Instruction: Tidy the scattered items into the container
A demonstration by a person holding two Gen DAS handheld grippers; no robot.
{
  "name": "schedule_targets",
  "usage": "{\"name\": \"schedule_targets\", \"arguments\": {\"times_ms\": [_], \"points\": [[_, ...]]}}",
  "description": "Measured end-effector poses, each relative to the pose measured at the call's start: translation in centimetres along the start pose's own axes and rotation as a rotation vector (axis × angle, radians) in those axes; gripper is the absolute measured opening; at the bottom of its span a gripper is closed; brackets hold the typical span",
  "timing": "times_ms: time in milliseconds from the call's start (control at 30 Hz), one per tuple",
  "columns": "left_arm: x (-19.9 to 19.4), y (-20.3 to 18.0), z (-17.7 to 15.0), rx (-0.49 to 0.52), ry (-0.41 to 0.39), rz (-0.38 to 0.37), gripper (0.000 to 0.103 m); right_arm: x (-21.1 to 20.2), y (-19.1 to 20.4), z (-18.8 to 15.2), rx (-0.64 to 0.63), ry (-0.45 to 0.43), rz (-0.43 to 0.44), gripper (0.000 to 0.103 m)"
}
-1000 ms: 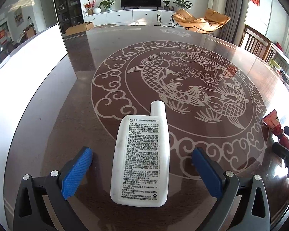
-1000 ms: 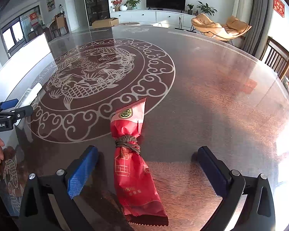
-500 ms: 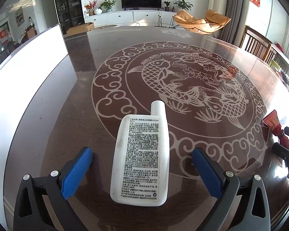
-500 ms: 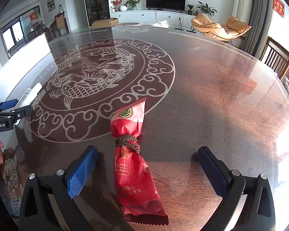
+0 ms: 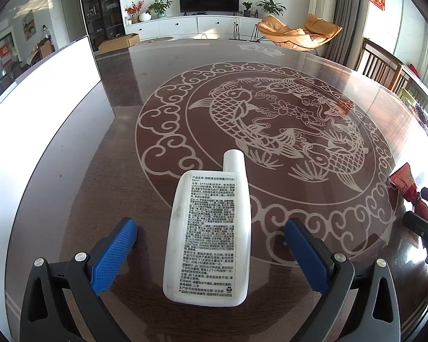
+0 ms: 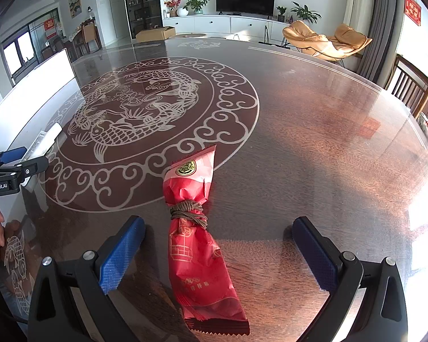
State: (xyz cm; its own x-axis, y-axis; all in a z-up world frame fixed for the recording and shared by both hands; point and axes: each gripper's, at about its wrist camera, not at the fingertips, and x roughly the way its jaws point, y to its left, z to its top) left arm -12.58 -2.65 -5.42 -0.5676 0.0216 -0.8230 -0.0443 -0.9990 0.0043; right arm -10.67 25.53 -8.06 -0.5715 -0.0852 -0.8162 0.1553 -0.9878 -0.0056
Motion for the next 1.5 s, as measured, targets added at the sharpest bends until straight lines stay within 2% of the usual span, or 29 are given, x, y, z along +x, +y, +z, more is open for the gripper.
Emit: {"name": "schedule_targets", "arguments": {"times_ms": [1200, 1500], "points": [[0.07, -0.05, -0.06, -0.001, 0.0, -0.002, 0.103, 0.05, 0.02, -0.08, -0.001, 0.0, 0.0, 0.103], [-0.22, -0.03, -0.21, 0.067, 0.008, -0.054, 0.103, 0.07, 0.03, -0.1, -0.001, 0.0, 0.0, 0.103]]}}
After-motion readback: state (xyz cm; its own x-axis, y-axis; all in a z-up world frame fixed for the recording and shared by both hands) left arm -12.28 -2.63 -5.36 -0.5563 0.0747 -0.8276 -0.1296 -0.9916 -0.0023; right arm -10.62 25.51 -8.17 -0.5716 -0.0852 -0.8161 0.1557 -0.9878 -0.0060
